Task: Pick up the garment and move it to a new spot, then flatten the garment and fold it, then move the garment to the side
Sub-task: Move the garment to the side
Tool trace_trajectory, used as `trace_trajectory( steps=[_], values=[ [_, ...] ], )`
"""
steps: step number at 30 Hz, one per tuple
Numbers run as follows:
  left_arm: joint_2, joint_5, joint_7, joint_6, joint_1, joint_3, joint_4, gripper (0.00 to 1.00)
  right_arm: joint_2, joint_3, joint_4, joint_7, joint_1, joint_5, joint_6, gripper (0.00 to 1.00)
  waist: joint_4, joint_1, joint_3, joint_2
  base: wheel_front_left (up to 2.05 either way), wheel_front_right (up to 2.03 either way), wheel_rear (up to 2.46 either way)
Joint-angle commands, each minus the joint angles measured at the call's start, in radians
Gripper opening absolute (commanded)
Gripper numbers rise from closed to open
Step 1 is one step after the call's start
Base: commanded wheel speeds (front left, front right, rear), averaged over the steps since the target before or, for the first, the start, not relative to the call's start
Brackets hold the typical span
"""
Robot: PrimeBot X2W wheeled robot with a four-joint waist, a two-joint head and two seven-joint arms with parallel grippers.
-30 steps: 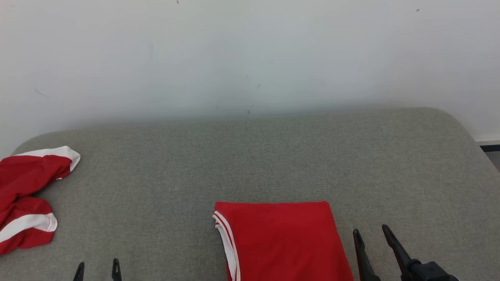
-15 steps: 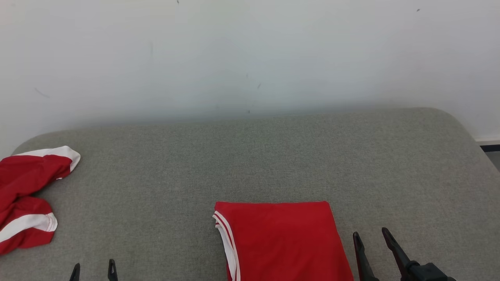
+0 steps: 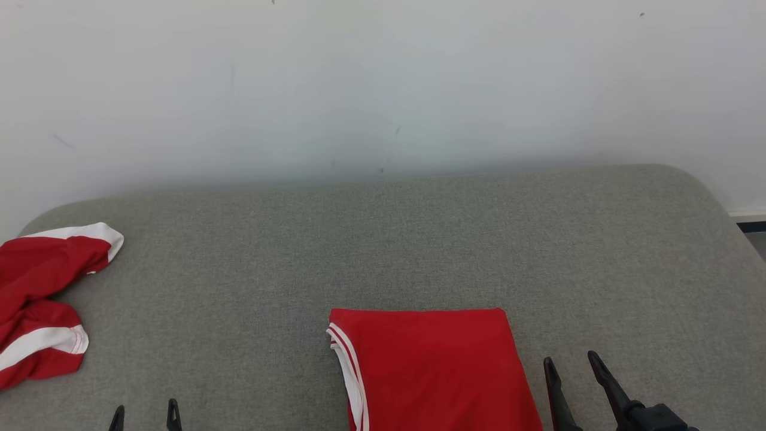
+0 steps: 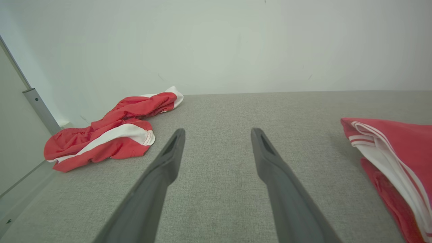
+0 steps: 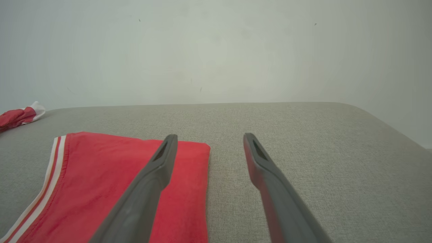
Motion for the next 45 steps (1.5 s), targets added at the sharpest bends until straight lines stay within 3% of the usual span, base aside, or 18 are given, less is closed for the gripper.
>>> trace_trajectory(
  steps=[1,8,15,27,28,29,33,39,45],
  values=[
    [0.004,-0.007,-0.006,0.003,0.001,-0.001,0.003,1.00,0.002,-0.005,0.003,0.000,-0.006,-0.005,-0.003,1.00,0.003,0.0000,0.001,-0.0001,0.00,0.00,0.00],
    [0.003,-0.008,-0.006,0.008,-0.012,-0.006,0.004,1.00,-0.021,0.025,0.102,0.000,-0.081,-0.006,-0.003,1.00,0.011,0.0000,0.014,-0.0001,0.00,0.00,0.00],
    [-0.003,0.002,-0.006,0.000,-0.042,-0.036,0.010,1.00,-0.052,0.066,0.334,0.000,-0.209,0.004,-0.003,1.00,0.046,0.0000,0.039,-0.0001,0.00,0.00,0.00],
    [0.004,-0.001,-0.003,-0.012,-0.084,-0.070,0.034,1.00,-0.048,0.096,0.636,0.000,-0.338,0.034,-0.003,1.00,0.096,0.0000,0.071,-0.0001,0.00,0.00,0.00],
    [0.003,-0.003,-0.002,-0.013,-0.088,-0.072,0.036,1.00,-0.048,0.098,0.658,0.000,-0.346,0.039,-0.003,0.42,0.098,0.0000,0.073,-0.0001,0.00,0.00,0.00],
    [0.002,-0.004,-0.002,-0.013,-0.088,-0.074,0.038,1.00,-0.047,0.102,0.679,0.000,-0.351,0.044,-0.003,0.00,0.099,0.0000,0.074,-0.0001,0.00,0.00,0.00],
    [0.005,-0.008,-0.002,-0.011,-0.095,-0.075,0.042,1.00,-0.053,0.120,0.727,0.001,-0.380,0.065,-0.003,0.00,0.098,0.0000,0.077,-0.0001,0.00,0.00,0.00],
    [0.001,-0.016,-0.004,-0.010,-0.111,-0.084,0.037,1.00,-0.086,0.160,0.702,0.000,-0.497,0.104,-0.003,0.00,0.067,0.0000,0.106,-0.0001,0.00,0.00,0.00],
    [-0.008,-0.021,-0.005,-0.020,-0.177,-0.099,0.018,1.00,-0.173,0.183,0.689,0.000,-0.650,0.143,-0.003,0.00,0.047,0.0000,0.201,-0.0001,0.00,0.00,0.00]
  ],
)
